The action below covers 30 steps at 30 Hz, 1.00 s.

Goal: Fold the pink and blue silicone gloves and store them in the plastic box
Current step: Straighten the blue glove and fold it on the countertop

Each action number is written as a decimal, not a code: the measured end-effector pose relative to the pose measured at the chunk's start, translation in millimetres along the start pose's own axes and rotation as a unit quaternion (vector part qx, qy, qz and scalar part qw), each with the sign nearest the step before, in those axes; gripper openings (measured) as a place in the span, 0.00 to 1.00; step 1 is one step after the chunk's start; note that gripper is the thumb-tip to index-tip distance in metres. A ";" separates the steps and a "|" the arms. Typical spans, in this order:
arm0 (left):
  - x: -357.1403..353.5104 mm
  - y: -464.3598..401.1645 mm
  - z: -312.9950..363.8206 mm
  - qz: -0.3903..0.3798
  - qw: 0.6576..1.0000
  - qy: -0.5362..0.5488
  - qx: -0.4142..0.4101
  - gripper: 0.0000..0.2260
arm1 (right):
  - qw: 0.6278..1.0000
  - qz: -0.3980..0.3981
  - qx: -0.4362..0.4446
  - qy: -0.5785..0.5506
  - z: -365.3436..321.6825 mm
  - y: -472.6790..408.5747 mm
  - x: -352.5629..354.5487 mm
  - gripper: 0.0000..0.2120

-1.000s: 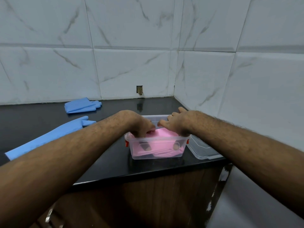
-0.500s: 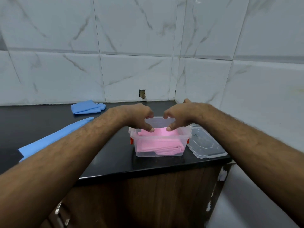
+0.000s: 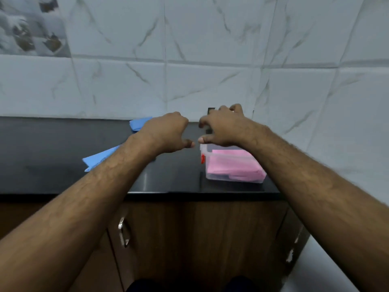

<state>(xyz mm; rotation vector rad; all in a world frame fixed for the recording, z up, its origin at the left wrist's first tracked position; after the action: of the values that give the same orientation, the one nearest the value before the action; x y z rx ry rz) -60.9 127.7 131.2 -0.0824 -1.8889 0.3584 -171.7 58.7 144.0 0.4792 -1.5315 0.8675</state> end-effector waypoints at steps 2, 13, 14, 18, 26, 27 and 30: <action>-18.6 18.5 -8.6 -0.009 1.000 0.001 0.019 0.25 | 0.999 0.036 0.016 -0.025 -25.8 -4.1 -6.3 0.24; -113.4 67.7 -82.5 -0.066 0.990 0.051 0.110 0.26 | 0.989 -0.050 0.057 -0.126 -111.6 -25.9 -96.8 0.21; -123.6 68.6 -87.7 -0.063 0.990 0.050 0.119 0.27 | 0.986 -0.068 0.050 -0.147 -114.6 -29.3 -108.2 0.21; -163.6 72.4 -104.4 -0.043 0.983 0.070 0.166 0.33 | 0.974 -0.114 0.025 -0.195 -118.9 -42.9 -150.3 0.21; -194.2 36.8 -131.5 -0.034 0.971 0.029 0.235 0.30 | 0.957 -0.023 0.001 -0.288 -112.8 -86.6 -183.5 0.22; -195.4 29.1 -131.6 -0.034 0.972 0.010 0.230 0.27 | 0.961 -0.016 -0.006 -0.275 -111.0 -93.2 -186.1 0.22; -193.0 7.6 -130.4 -0.028 0.975 -0.016 0.222 0.18 | 0.966 0.021 -0.026 -0.255 -103.0 -108.9 -189.7 0.21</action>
<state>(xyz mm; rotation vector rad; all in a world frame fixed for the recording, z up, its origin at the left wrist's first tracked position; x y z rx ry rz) 126.0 117.1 -7.6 0.2770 -1.7970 0.7371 7.3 32.6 -16.5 0.6678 -2.0349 0.7681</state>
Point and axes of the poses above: each hand's wrist, its own y-axis away from the middle knuckle, its own x-axis out of the back of the hand, z = x × y, the point moved 7 cm from there along -y, towards the middle knuckle, and after that the axes turned 15 degrees about -y, right-handed, at the moved point
